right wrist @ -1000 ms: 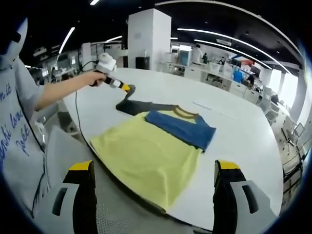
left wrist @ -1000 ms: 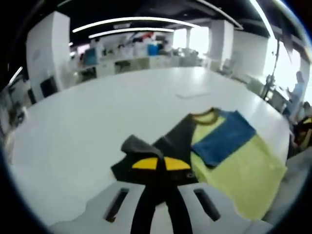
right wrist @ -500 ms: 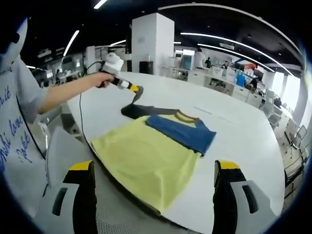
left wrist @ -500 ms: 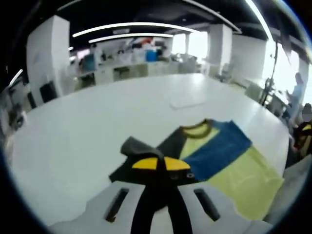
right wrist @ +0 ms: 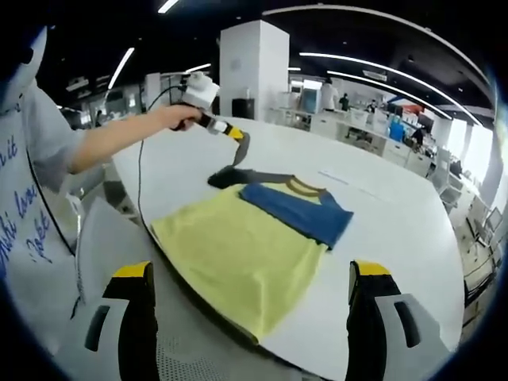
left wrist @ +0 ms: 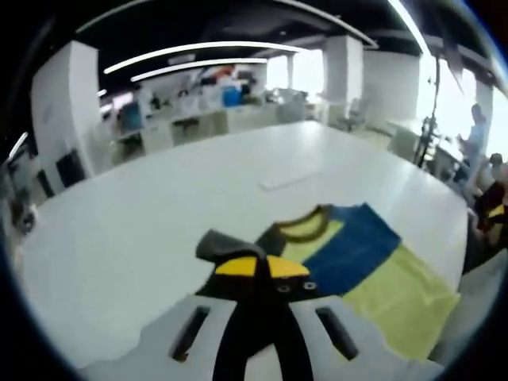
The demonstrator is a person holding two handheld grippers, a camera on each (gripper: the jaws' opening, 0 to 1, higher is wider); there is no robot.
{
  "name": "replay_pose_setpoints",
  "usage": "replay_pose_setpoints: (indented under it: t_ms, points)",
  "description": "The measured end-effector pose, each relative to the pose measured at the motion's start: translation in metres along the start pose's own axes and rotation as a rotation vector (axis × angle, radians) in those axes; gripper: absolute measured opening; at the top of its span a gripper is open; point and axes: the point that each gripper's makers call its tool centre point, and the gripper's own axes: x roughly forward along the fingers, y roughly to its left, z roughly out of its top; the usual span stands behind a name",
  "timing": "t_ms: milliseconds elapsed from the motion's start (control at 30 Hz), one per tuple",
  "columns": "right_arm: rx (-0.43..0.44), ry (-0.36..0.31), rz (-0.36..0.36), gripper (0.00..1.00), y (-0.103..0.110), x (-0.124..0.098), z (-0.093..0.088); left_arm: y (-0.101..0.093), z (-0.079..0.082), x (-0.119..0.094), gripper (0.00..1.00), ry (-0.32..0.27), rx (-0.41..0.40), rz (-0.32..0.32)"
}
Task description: Fold the garment on the visible template until the final outline fits inside the template.
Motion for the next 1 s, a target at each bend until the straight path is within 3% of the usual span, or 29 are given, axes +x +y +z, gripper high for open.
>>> replay_pose_setpoints:
  t_ms: [300,733,1000]
  points:
    - [0.024,-0.022,-0.001,1.00,-0.002,0.000,0.002,-0.027,0.018,0.014,0.00,-0.009,0.031,-0.041]
    - [0.002,-0.005,0.031,1.00,-0.003,0.004,-0.001,-0.059,0.049,0.029,0.00,-0.035,0.078,-0.077]
    - [-0.002,-0.011,0.047,1.00,-0.006,0.006,0.001,-0.076,0.054,0.036,0.00,-0.037,0.096,-0.105]
